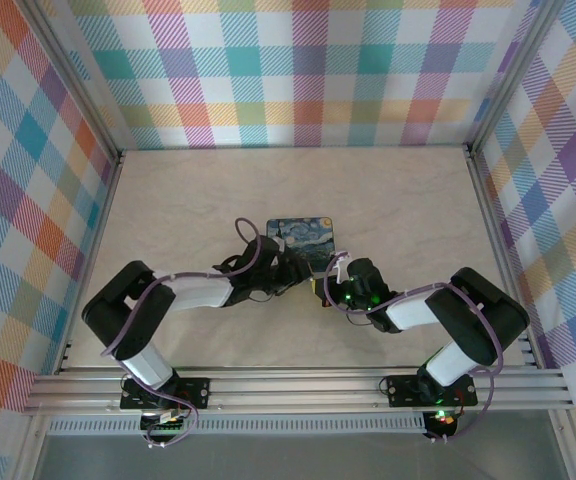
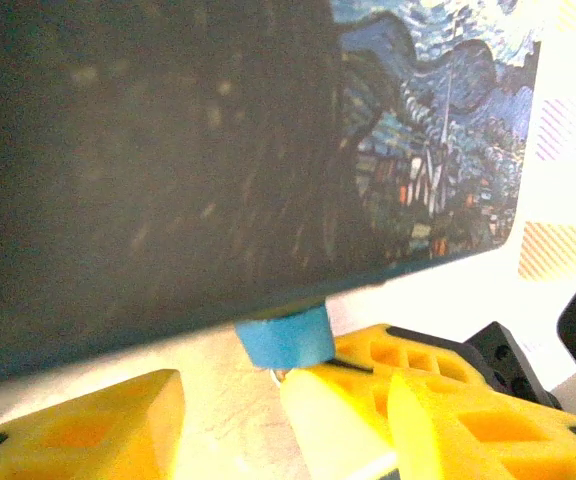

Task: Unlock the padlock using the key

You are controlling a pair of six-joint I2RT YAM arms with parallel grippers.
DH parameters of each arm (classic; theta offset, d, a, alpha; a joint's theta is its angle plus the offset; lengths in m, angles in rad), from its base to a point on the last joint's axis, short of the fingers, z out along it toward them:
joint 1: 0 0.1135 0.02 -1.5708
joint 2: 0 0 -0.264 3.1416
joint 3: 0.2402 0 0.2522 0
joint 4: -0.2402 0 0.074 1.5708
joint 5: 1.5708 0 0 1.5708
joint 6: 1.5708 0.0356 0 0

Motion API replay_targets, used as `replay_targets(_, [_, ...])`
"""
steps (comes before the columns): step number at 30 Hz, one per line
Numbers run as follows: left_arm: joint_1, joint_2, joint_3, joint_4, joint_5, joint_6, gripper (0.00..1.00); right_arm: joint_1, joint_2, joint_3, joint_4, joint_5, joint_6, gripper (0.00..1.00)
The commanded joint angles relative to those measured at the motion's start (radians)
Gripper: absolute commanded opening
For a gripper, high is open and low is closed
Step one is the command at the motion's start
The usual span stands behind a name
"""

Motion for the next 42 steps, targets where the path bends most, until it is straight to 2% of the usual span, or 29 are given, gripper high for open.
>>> replay_targets(1, [0.010, -0.060, -0.055, 0.067, -0.042, -0.025, 0.60, 0.006, -0.020, 0.004, 0.034, -0.023, 0.030, 0.01])
replay_targets(6, [0.012, -0.066, -0.131, 0.227, -0.064, -0.091, 0.62, 0.006, -0.053, 0.024, -0.031, -0.034, 0.067, 0.01])
replay_targets(12, [0.011, -0.026, -0.189, 0.394, -0.075, -0.162, 0.59, 0.007, -0.063, 0.055, -0.088, -0.068, 0.135, 0.01])
replay_targets(24, [-0.005, 0.001, -0.187, 0.432, -0.101, -0.220, 0.51, 0.005, -0.057, 0.111, -0.199, -0.110, 0.246, 0.01])
replay_targets(33, [-0.013, 0.049, -0.184, 0.444, -0.118, -0.281, 0.48, 0.005, -0.043, 0.125, -0.219, -0.125, 0.288, 0.01])
replay_targets(42, [-0.026, 0.128, -0.167, 0.543, -0.106, -0.321, 0.42, 0.003, -0.039, 0.132, -0.215, -0.136, 0.307, 0.01])
